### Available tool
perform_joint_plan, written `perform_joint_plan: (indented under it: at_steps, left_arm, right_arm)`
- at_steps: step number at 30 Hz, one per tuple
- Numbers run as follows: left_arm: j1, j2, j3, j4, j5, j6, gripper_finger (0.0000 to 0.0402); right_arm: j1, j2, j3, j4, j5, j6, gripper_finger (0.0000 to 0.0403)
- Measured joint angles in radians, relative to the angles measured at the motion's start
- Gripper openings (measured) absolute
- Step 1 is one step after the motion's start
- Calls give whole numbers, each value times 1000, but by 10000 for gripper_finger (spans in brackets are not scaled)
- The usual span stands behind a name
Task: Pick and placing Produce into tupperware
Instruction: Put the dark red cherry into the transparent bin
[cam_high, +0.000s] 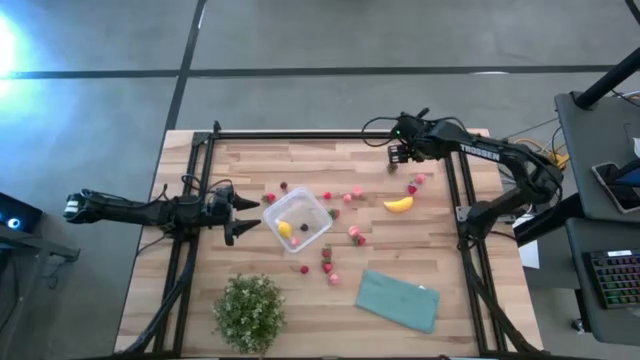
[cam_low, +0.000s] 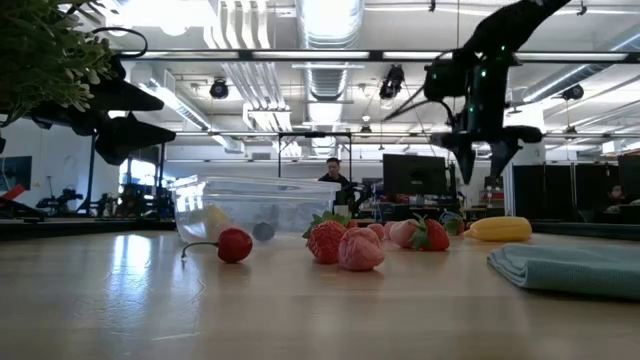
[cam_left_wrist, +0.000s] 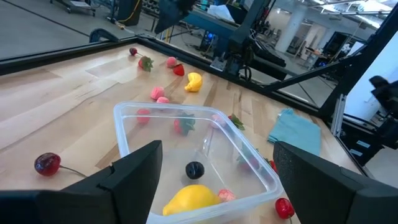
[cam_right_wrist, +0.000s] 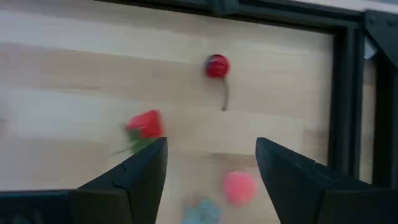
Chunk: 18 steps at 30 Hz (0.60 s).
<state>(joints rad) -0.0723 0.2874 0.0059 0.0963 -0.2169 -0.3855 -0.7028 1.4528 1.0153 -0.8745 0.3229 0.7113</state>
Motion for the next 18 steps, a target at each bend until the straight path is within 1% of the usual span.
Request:
perform_joint_plan:
  at_steps: [5,12,18]
  left_arm:
    - [0,0,0,-1,0,0,293]
    - [0,-1,0,0,0,0,293]
    - [0,0,0,0,0,0,293]
  right_arm:
    - [-66,75,6,18,-6,9,231]
    - [-119,222,120,51,-33,-80,228]
    - [-167,340,189,30,-65,-84,228]
